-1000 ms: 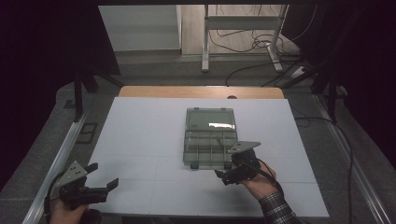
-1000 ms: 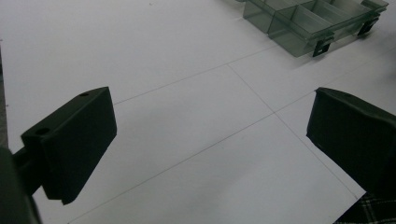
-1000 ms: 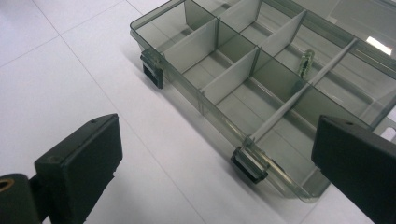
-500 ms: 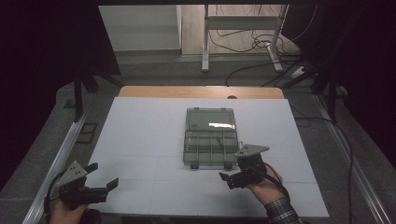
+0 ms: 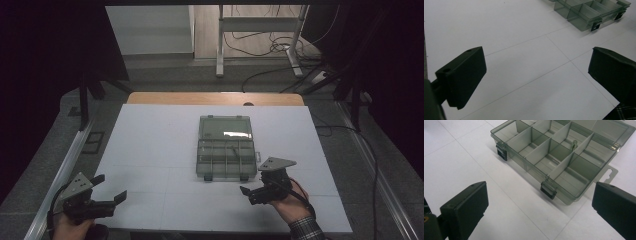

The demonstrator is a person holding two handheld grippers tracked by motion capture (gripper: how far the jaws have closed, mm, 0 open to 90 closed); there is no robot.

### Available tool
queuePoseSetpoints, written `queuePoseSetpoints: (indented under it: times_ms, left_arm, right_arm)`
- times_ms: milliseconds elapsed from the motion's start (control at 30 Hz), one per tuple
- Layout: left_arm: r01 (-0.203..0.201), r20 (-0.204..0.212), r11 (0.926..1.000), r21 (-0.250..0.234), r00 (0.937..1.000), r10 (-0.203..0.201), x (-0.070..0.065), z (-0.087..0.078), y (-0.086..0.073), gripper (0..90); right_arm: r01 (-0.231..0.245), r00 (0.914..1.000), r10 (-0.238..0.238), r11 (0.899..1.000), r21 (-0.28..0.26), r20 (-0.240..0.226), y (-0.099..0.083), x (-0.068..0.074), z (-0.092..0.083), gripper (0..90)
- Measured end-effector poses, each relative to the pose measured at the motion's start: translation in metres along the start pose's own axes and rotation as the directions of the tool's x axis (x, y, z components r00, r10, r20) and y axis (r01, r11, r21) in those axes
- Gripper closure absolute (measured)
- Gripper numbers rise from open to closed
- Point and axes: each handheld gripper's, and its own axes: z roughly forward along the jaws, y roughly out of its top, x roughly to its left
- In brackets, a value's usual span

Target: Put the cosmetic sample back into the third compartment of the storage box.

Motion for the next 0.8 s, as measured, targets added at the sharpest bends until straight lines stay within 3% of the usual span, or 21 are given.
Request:
queuePoseSetpoints:
  times_ms: [800]
  left_arm:
    - [-0.004,-0.001,1.0,0.002,1.0,0.004,0.0,0.0,0.0,2.0]
  right_arm:
    - [-0.034,0.9991,0.034,0.999,-0.015,0.023,-0.016,-0.006,-0.015,0.0]
